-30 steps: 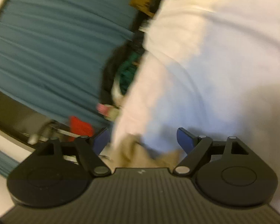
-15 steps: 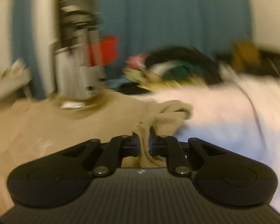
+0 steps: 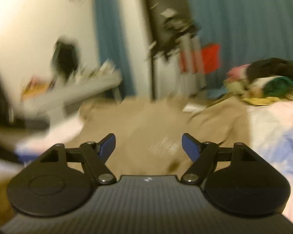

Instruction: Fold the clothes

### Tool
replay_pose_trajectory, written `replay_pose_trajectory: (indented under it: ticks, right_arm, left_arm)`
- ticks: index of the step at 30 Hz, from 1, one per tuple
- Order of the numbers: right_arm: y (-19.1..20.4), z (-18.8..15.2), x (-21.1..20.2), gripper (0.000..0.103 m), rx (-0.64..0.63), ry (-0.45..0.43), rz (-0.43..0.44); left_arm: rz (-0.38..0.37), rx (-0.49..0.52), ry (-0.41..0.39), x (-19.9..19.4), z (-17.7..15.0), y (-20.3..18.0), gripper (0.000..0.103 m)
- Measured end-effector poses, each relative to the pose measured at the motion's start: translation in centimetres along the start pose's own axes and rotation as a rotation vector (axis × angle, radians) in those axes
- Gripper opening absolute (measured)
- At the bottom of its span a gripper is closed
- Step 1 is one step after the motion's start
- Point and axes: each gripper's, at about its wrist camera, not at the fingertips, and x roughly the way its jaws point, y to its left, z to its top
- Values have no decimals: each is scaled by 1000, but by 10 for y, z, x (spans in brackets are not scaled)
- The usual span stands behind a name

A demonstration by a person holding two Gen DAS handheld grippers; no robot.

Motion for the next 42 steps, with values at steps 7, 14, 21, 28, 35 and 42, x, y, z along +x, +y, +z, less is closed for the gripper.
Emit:
replay_pose_trajectory:
  ticks: [7, 14, 21, 28, 35, 42]
  right_arm:
    - [-53, 21, 67, 57, 192, 176, -186]
    - [-44, 47, 69, 4, 60, 169, -190]
    - [-127, 100, -3, 4, 109, 2, -472]
    - [-238, 60, -99, 35, 557, -69, -745]
    - [-216, -50, -143, 82, 895, -126, -385]
    - [-179, -60, -75, 81, 902, -74, -249]
  left_arm:
    - [12, -20, 6, 9, 2, 11, 100]
    - [28, 13, 5, 10, -1, 7, 100]
    - [26, 44, 11, 12, -5, 2, 100]
    - [24, 106, 26, 13, -12, -5, 100]
    - [23, 147, 50, 12, -23, -12, 100]
    - [52, 181, 40, 1, -29, -15, 100]
